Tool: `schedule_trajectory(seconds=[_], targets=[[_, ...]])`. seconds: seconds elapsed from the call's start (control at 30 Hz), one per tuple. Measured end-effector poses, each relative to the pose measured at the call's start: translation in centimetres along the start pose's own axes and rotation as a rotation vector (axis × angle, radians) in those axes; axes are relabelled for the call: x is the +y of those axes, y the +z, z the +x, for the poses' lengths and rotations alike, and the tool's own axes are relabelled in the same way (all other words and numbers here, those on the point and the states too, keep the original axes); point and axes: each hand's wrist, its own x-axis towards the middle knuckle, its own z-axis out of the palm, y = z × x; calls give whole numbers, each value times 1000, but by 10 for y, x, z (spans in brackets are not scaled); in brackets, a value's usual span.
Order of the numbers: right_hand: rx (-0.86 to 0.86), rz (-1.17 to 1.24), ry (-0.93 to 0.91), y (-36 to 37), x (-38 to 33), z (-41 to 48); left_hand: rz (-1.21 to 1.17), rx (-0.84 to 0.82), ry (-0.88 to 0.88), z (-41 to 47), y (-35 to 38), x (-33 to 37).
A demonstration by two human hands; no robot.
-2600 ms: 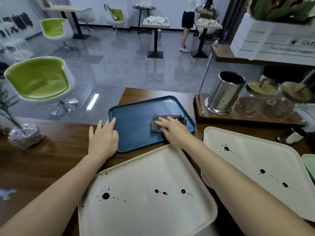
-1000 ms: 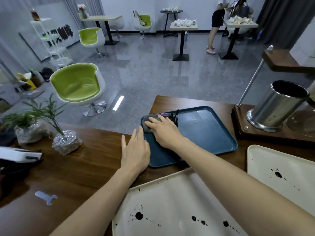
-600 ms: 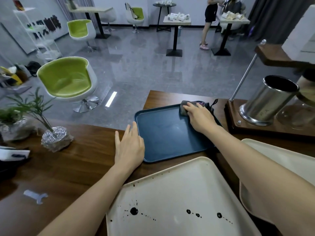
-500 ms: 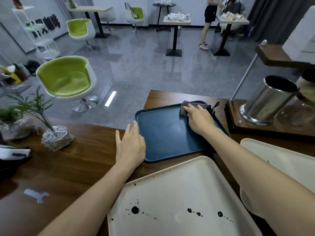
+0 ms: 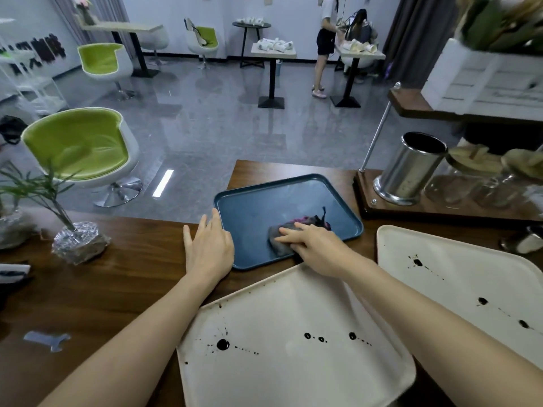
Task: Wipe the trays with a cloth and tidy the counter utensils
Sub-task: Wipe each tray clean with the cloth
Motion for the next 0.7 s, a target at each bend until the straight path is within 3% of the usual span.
schedule_trajectory(seconds=[0.13,0.27,0.47,0.57,0.7], targets=[[82,-90,178,-14,44,-5,-25,-4,-3,-1,-2,1],[92,-170,212,-14,38,0,-21,8,-1,-3,-4,4],[75,-56,26,-1,-3,4,-28,-55,-38,-3,-13,13],[144,13,-36,-3,-8,5,-29,-126,-38,-5,-25,11],[278,162,-53,-25,-10,-5,6,-50,37,-41,-36,12]])
